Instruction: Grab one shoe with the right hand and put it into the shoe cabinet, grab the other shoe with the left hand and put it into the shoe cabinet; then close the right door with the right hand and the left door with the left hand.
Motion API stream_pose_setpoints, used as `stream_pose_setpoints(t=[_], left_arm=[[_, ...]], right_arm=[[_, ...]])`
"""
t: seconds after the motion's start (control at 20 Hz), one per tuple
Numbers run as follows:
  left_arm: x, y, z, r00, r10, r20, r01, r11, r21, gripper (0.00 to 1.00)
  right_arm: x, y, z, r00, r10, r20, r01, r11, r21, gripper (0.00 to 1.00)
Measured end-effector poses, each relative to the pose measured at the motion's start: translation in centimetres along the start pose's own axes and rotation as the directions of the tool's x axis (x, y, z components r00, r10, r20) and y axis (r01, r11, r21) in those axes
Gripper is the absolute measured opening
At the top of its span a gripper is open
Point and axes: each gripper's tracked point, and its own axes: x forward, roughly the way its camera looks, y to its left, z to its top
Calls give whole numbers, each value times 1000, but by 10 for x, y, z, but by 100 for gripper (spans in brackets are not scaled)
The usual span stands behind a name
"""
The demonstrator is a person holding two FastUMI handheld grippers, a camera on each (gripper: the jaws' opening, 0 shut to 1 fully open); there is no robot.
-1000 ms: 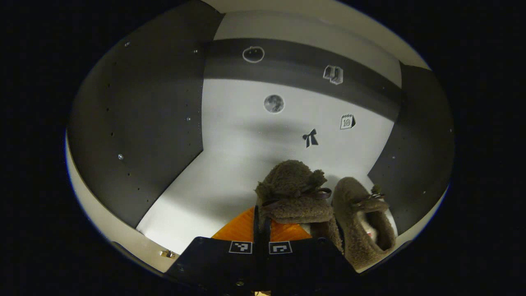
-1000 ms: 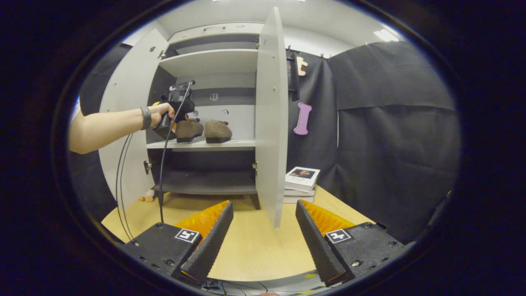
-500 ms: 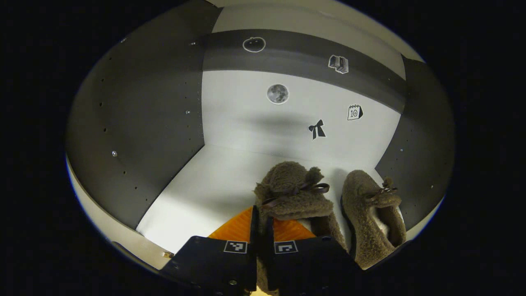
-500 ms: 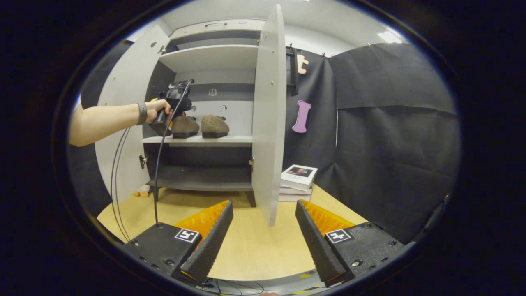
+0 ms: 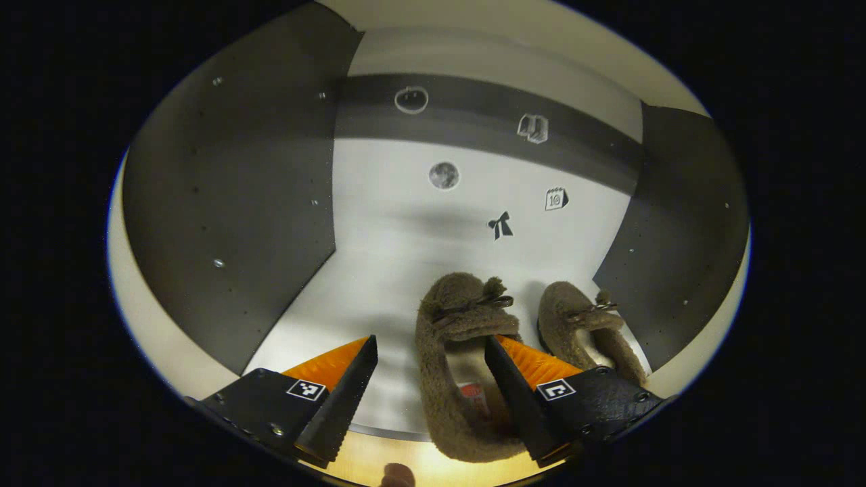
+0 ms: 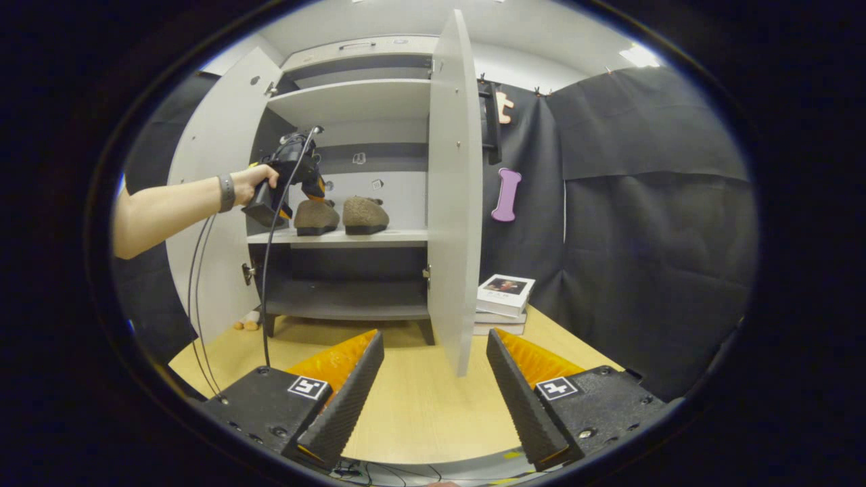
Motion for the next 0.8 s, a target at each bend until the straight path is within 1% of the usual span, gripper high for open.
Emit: stream_pose_setpoints(t=[0.05,0.15,0.4,0.45,0.5,0.55,0.6,0.65,0.7,0.75,0.8], left_arm=[[-14,0,2,999,-2,41,1,1000,16,95],[-42,-5,1,994,-30,101,27,999,27,95],[-122,-10,-7,973,-101,208,98,995,26,95],[-138,-11,-12,966,-112,234,107,994,32,100],[-156,-10,-18,959,-116,258,109,993,39,95],[-172,-7,-27,955,-115,273,107,993,44,95],[-185,-3,-39,953,-107,282,97,994,50,90],[-198,3,-49,950,-94,297,82,995,52,95],[-209,8,-60,946,-84,314,72,996,50,95],[-221,13,-72,944,-75,321,62,997,51,90],[-231,18,-85,945,-63,322,48,997,54,95]], right_arm=[[-1,1,-1,1000,4,0,-4,1000,5,97],[-3,3,0,1000,13,2,-13,1000,10,97],[-12,9,3,999,43,12,-43,999,2,97],[-13,11,4,999,48,16,-48,999,-1,97],[-15,13,5,998,54,18,-54,999,-1,97],[-16,15,5,998,63,18,-63,998,0,97],[-17,17,5,997,70,18,-70,998,0,97],[-19,18,7,997,74,21,-74,997,0,97],[-21,18,8,997,75,26,-76,997,2,97],[-22,18,12,996,77,33,-78,997,5,97],[-23,20,15,996,85,40,-85,996,10,96]])
